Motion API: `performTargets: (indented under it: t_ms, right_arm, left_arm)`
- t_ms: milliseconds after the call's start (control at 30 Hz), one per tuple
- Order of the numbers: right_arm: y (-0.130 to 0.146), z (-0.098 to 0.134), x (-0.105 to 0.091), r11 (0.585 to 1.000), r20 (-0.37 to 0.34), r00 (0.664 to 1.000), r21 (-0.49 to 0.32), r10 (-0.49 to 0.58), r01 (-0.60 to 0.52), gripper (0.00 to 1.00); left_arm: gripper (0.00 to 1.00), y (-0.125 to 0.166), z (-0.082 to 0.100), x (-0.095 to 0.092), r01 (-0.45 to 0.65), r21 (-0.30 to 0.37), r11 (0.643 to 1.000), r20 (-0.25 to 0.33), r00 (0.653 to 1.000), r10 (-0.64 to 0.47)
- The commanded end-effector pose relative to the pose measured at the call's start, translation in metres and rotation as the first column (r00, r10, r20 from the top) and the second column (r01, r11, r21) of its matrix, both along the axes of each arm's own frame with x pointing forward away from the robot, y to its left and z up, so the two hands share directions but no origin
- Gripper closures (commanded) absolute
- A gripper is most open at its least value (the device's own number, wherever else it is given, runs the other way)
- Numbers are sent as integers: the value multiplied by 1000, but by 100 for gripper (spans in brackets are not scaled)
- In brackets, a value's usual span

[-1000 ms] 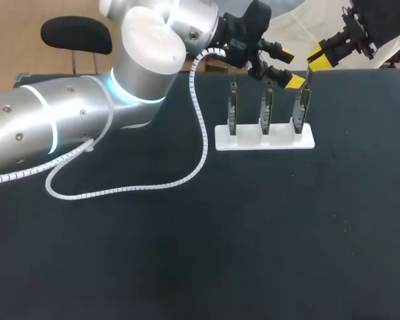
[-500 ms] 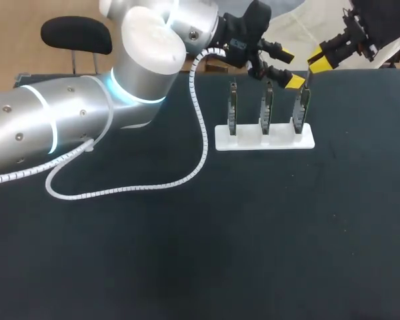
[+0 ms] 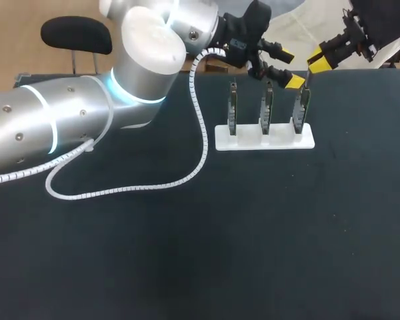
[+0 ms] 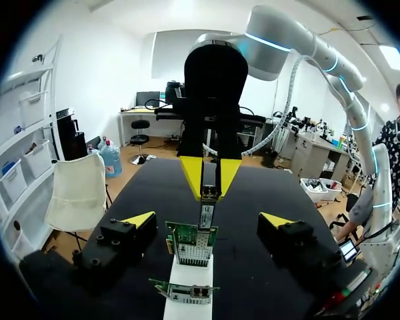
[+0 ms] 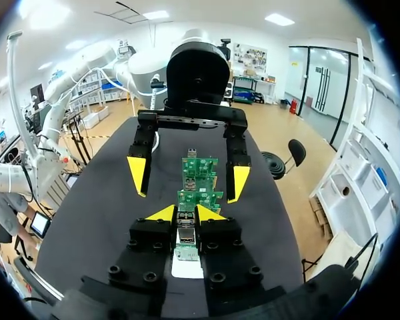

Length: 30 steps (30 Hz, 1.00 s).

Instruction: Pick up the optical module with the left hand, and insert it into the network port with the right hand.

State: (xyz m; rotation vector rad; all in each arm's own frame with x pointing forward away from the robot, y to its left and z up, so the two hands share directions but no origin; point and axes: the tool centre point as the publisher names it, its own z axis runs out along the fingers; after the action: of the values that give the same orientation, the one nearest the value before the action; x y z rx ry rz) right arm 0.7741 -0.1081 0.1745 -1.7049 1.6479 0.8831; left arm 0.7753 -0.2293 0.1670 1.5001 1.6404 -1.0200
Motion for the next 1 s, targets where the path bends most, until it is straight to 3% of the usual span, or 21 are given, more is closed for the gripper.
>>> performTargets:
  t_ms: [33, 1000]
  right_arm:
    - [1, -1, 0, 1000, -1, 1000, 1, -10, 10, 100]
    - [-1, 1, -4, 999, 14, 999, 19, -31, 31, 100]
  left_arm:
    - [0, -1, 0, 3, 5, 2, 1000, -1, 1000, -5]
    - [0, -1, 0, 3, 5, 2, 1000, -1, 1000, -5]
